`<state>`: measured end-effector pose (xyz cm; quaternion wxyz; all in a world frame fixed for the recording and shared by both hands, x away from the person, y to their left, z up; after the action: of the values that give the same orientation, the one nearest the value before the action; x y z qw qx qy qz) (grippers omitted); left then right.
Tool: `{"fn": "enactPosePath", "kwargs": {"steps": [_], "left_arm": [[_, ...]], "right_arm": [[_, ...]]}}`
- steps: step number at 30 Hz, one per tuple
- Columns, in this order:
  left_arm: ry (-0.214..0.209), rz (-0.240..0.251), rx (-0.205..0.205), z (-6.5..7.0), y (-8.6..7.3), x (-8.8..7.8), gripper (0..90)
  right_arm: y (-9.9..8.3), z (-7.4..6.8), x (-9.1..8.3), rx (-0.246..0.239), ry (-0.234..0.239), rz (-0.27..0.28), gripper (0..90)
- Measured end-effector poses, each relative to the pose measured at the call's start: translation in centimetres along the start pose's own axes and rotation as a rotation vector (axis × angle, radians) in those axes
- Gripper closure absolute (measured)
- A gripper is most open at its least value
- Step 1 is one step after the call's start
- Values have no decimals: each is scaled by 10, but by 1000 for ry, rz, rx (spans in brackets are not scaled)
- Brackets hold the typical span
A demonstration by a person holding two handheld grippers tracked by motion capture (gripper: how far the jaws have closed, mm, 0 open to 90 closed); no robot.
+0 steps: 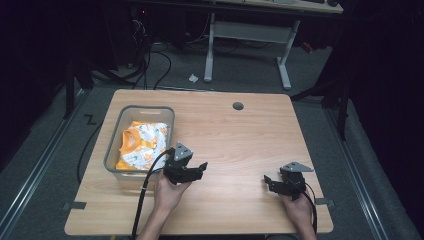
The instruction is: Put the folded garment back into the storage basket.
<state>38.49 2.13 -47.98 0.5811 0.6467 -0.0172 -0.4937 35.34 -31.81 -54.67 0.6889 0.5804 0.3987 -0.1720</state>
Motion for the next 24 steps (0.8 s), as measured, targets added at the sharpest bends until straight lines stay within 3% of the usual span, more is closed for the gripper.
{"fn": "enactPosePath", "kwargs": {"steps": [24], "left_arm": [[-21, -65, -2, 16, -26, 27, 361]], "right_arm": [[0, 0, 0, 1, 0, -1, 263]]}}
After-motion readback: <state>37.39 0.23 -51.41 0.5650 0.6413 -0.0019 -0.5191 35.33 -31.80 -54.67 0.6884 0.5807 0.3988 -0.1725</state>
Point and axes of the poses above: each handheld gripper's, and its own axes: x roughly forward along the jaws, y roughly out of its top, z roughly to its right, the point moved 4 cm from there along x, roughly forward along the jaws, and after that the axes turned 2 degrees about -z, right-handed, at the moved point
